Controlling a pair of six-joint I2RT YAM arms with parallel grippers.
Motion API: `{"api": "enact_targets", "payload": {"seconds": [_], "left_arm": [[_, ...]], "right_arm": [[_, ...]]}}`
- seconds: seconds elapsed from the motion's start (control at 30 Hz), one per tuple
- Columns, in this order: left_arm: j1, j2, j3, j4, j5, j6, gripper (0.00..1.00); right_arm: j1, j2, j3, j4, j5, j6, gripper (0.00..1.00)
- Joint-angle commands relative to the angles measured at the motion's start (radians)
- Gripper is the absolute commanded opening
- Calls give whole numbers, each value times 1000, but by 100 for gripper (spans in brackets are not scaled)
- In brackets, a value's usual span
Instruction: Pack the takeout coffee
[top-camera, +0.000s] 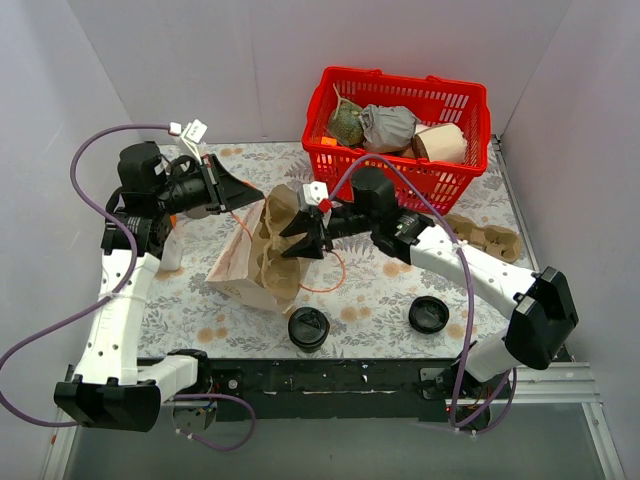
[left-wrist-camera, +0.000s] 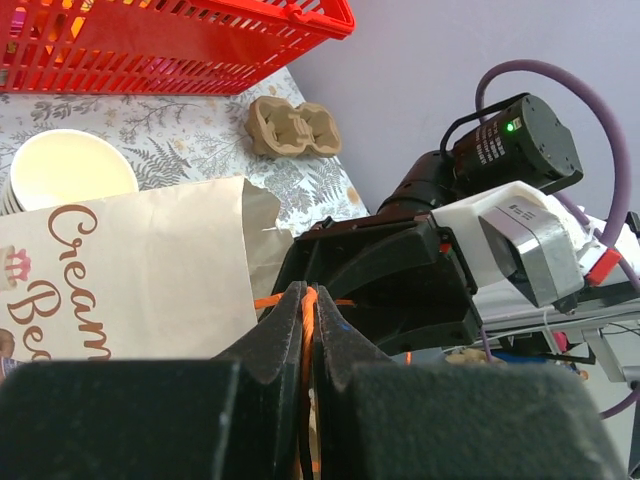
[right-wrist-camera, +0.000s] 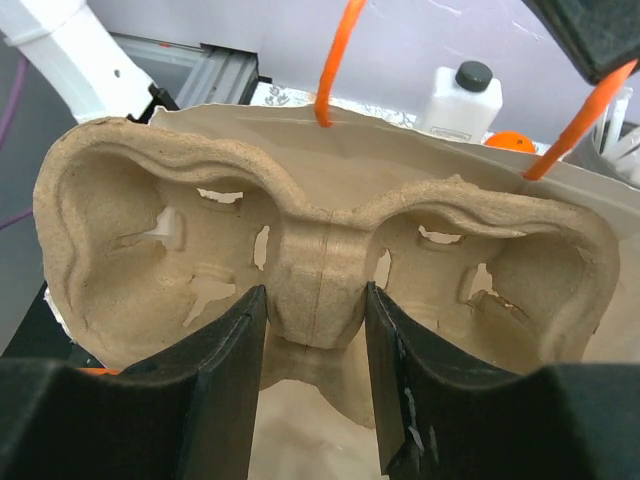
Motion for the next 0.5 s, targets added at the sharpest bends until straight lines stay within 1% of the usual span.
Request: {"api": "enact_targets", "payload": {"seconds": [0.0, 0.03, 0.1, 0.23, 0.43, 0.47], "left_arm": [[-1, -52, -26, 50, 34, -40, 0], [-1, -54, -26, 51, 34, -46, 0], [-1, -57, -37, 62, 49, -55, 0], [-1, -55, -48, 70, 106, -58, 0], [-1, -58, -59, 68, 155, -58, 0], [-1, -60, -59, 70, 164, -58, 0]], "right_arm": [[25, -16, -23, 42, 166, 50, 26], [29, -17, -36, 93, 202, 69, 26], [35, -11, -53, 101, 274, 75, 26], [46, 16, -35, 82, 317, 37, 26], [60, 47, -9, 89, 397, 46, 25], [60, 50, -6, 89, 400, 72, 25]]}}
